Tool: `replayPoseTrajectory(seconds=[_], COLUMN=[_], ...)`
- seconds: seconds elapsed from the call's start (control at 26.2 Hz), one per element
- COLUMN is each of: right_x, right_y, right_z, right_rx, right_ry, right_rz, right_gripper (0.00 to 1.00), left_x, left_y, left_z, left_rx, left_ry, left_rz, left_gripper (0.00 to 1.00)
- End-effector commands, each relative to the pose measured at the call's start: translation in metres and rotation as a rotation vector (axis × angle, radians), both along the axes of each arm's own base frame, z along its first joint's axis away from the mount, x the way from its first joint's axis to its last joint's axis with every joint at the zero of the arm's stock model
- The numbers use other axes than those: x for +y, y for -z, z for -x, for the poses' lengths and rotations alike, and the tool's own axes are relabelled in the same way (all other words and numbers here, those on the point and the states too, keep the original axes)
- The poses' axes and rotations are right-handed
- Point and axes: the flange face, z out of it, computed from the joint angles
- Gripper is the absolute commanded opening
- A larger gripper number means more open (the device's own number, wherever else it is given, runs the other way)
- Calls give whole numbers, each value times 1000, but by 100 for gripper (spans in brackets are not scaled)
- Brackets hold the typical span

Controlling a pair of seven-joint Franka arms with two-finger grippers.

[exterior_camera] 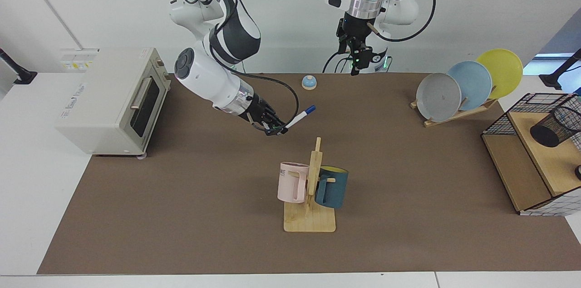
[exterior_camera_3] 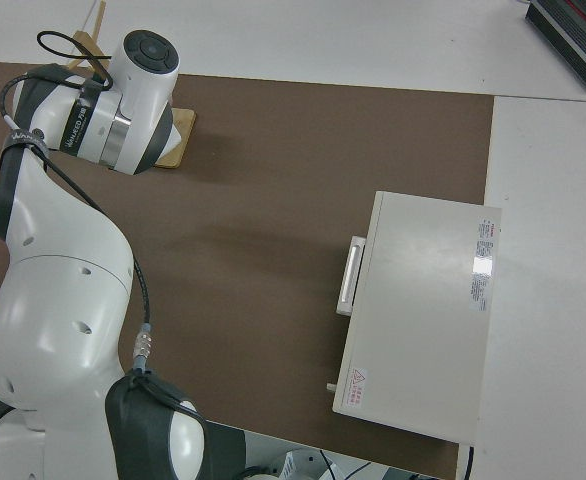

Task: Put markers into pen holder

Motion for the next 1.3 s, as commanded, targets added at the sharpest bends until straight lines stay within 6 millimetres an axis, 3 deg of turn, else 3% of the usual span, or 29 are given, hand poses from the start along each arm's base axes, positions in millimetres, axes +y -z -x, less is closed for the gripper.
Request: replayPoseTrajectory(seconds=[0.0, 0.19, 0.61, 0.88, 1.11, 1.26], right_x=[21, 38, 37, 37, 26, 24], right_y=[-8, -17, -17, -23, -34, -38], right_z=[10, 13, 13, 18, 26, 31], right_rx=[29, -15, -16, -77, -51, -50], right_ry=[26, 64, 65, -37, -86, -94], right_rz=[-21, -28, -28, -17, -22, -19], right_gripper=[0, 0, 0, 0, 0, 0], left_x=[-17, -23, -32, -39, -38, -36], left_y=[10, 15, 21, 41, 44, 45], left_z=[-5, -19, -18, -29, -34, -35], left_rx=[-22, -69, -75, -69, -77, -80], left_ry=[-54, -61, 20, 60, 61, 75], left_rz=[42, 80, 70, 71, 69, 69], left_gripper=[100, 100, 99, 96, 78, 30])
